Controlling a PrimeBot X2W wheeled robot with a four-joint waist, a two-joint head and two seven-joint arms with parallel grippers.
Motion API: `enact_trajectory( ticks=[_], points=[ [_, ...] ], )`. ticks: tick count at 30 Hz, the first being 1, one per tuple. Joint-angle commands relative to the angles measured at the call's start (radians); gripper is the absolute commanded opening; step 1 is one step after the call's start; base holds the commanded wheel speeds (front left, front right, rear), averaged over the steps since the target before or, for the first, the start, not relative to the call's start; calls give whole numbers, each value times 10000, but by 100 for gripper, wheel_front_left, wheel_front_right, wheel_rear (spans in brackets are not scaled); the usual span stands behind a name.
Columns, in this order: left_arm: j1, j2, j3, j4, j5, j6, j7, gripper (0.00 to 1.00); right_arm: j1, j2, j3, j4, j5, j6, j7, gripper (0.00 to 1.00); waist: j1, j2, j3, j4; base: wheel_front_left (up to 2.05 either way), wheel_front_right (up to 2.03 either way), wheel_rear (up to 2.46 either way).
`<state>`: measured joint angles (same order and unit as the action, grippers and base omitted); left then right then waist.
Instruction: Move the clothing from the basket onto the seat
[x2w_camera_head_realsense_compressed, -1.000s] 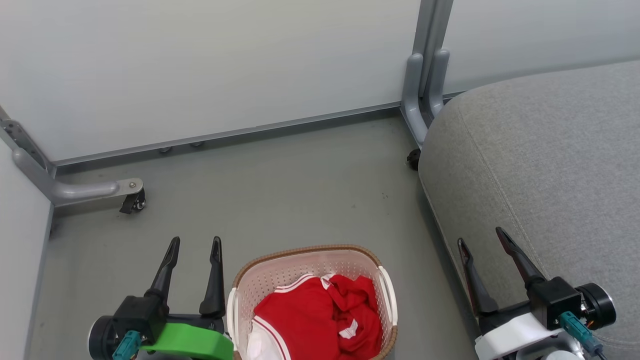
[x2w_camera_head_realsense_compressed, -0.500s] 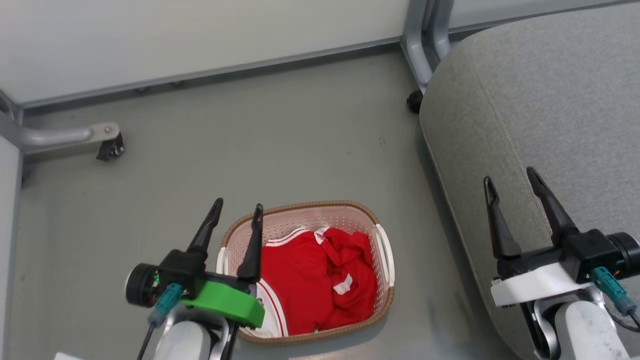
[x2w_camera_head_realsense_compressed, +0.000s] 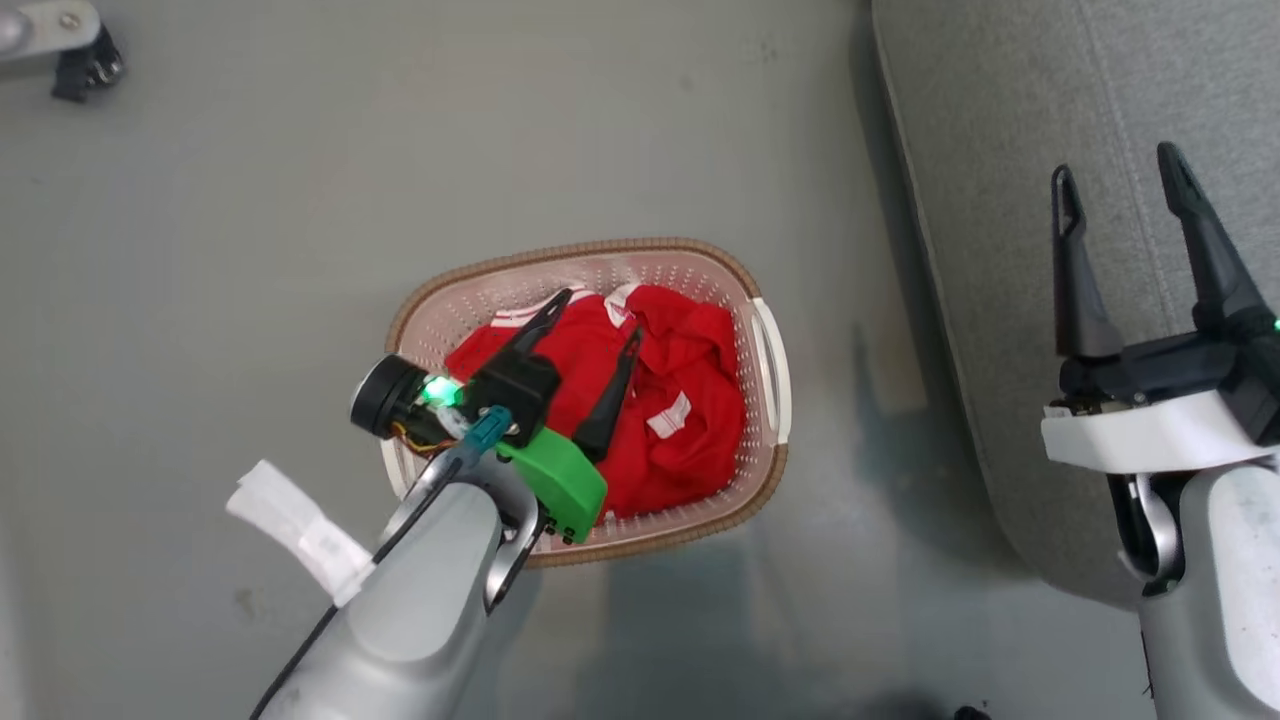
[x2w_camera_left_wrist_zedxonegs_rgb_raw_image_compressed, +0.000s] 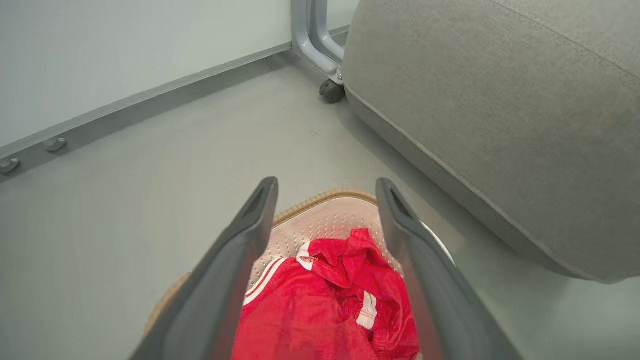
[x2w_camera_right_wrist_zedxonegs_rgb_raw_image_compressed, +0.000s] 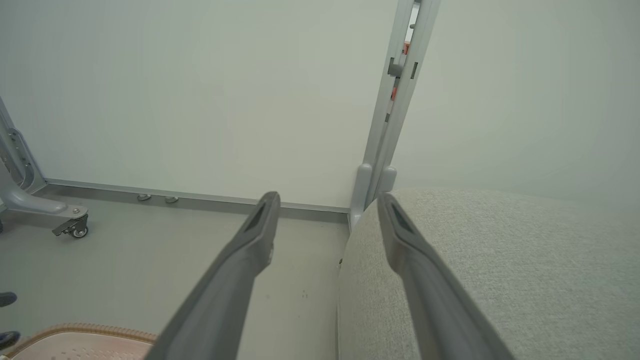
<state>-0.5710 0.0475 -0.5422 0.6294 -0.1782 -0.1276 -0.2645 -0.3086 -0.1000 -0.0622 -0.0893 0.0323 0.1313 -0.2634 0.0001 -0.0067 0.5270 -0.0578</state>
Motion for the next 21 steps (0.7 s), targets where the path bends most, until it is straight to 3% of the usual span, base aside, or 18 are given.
enact_trajectory(
  ticks=[1,10,21],
  points=[
    [-504,53,-268,318,9,-42,3,100,-283,-66,-39,-88,26,-10,-21,100,-1,67,1663,-279,0,0,0],
    [-2466,48,-1773,3110,-215,18,7,100,-1004,-61,144,-469,-23,-10,-21,100,-1,67,2986,-686,0,0,0],
    [-3632,64,-3196,4020,-1225,538,251,100,-1519,-63,358,-961,-149,-10,-21,100,-1,67,4089,-1024,0,0,0]
  ],
)
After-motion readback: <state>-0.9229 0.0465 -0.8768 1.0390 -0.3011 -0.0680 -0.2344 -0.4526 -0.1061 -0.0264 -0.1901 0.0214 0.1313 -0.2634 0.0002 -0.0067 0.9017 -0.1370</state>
